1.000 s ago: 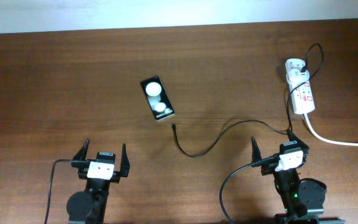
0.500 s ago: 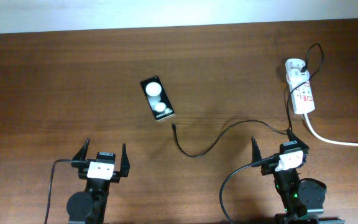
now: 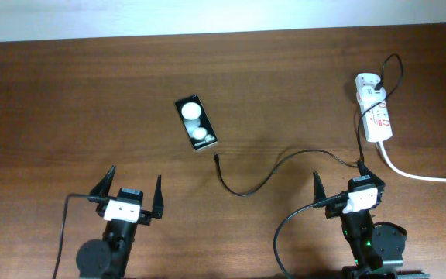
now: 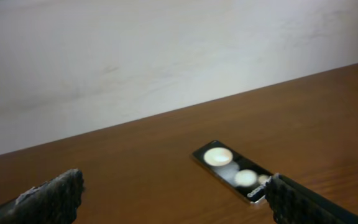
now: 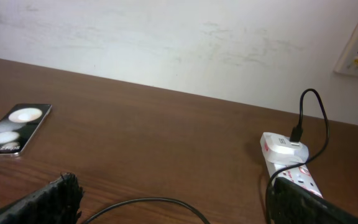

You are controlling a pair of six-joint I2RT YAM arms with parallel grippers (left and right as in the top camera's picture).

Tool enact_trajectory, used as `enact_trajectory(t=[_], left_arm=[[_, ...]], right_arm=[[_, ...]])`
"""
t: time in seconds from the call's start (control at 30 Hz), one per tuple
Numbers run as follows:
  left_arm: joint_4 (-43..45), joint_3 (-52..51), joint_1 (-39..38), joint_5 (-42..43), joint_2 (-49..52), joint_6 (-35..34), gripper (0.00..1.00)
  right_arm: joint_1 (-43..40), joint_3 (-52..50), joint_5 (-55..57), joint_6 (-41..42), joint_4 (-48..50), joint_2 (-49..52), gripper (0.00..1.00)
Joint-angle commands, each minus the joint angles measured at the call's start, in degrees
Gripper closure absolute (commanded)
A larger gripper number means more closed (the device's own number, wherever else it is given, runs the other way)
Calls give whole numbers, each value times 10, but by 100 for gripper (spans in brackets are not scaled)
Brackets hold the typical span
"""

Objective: Plug charger to phone and switch on socket
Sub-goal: 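Move the left gripper forward toward the black phone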

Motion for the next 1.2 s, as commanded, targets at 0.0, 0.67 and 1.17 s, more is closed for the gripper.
enact_trajectory(t=[0.0, 0.67, 1.17], left_arm=[[-6, 71, 3, 41, 78, -9, 1], [-58, 295, 3, 199, 424, -87, 1], [-137, 414, 3, 228, 572, -87, 1]], right_arm=[[3, -3, 2, 6, -3, -2, 1], [3, -3, 2, 6, -3, -2, 1], [3, -3, 2, 6, -3, -2, 1]])
